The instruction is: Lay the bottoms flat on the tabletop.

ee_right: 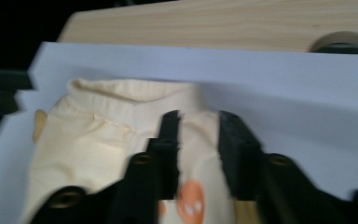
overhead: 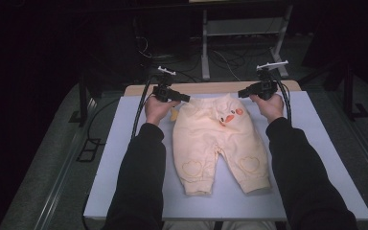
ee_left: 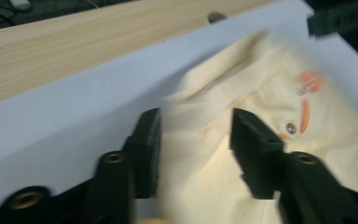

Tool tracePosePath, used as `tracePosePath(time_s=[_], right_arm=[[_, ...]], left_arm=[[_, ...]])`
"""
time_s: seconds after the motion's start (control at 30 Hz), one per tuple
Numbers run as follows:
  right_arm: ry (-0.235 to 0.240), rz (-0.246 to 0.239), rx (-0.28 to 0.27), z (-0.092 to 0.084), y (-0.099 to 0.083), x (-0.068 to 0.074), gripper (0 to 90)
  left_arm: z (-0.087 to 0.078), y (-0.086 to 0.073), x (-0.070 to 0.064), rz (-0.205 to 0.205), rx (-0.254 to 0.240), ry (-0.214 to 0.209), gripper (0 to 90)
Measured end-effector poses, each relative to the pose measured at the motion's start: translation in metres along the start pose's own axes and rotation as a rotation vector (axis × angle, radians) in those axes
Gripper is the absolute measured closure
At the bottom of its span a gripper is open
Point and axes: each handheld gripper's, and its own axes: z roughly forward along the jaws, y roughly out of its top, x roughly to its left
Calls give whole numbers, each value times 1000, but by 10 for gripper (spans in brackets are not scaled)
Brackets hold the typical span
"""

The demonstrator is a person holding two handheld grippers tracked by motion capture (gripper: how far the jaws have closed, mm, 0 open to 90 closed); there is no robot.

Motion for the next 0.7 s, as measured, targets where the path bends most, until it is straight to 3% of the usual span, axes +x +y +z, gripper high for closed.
tracePosePath(time_s=[0.03,0.1,0.23,0.33,0.5,0.7], right_arm=[[-34,-21,-9,0,-4,0,615],[-16,-38,-12,1,-13,-5,553],[28,-69,-25,0,-28,-9,417],[31,-89,-16,-1,-38,-11,284],[41,-111,-9,-3,-50,-13,236],[42,-111,11,-8,-65,-21,229]], left_arm=[[-2,-4,2,-29,-12,-15,452],[-4,-13,7,-69,-20,-52,385],[-8,-32,9,-71,-42,-64,242],[-11,-43,8,-84,-54,-76,125],[-18,-58,4,-70,-76,-61,125],[-24,-83,8,-112,-94,-59,142]])
